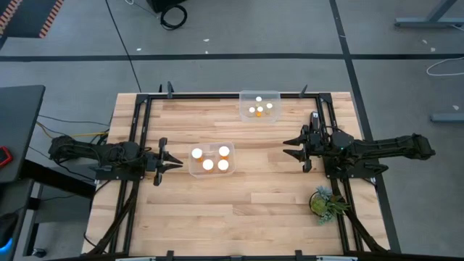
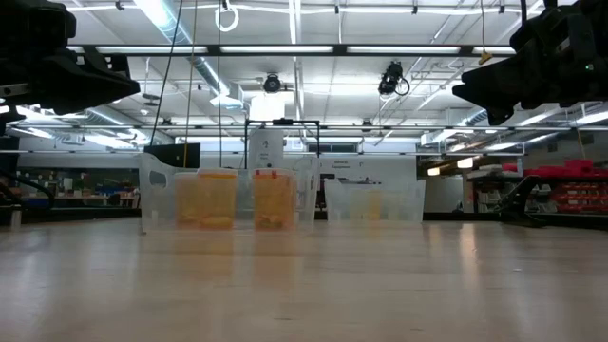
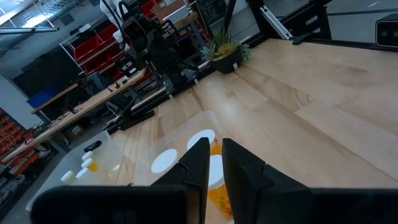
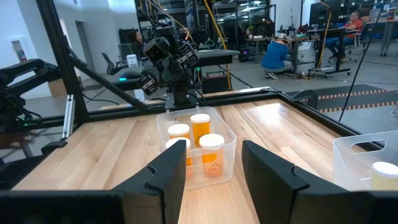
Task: Pick and place medicine bottles into bin by pill shape (circle, oval)
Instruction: Return to Home Position
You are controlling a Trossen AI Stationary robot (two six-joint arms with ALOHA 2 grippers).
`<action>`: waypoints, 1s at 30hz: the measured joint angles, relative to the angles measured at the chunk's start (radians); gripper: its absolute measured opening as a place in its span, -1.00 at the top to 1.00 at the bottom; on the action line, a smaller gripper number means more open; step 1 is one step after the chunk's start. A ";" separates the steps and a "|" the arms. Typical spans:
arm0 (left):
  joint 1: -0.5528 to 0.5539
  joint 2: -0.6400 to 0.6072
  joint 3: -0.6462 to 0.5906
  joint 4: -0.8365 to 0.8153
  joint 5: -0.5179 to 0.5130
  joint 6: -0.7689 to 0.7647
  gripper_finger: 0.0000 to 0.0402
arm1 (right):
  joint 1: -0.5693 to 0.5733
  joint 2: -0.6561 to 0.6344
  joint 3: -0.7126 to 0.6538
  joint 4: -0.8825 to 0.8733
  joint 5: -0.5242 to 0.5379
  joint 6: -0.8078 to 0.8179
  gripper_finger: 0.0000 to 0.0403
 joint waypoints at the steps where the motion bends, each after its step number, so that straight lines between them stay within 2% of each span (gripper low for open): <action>1: 0.000 0.000 0.000 0.000 0.000 0.000 0.75 | 0.000 0.000 0.000 0.000 0.000 0.000 0.19; 30: 0.000 0.000 0.000 0.000 0.000 0.000 0.71 | 0.000 0.000 0.000 0.000 0.000 0.000 0.19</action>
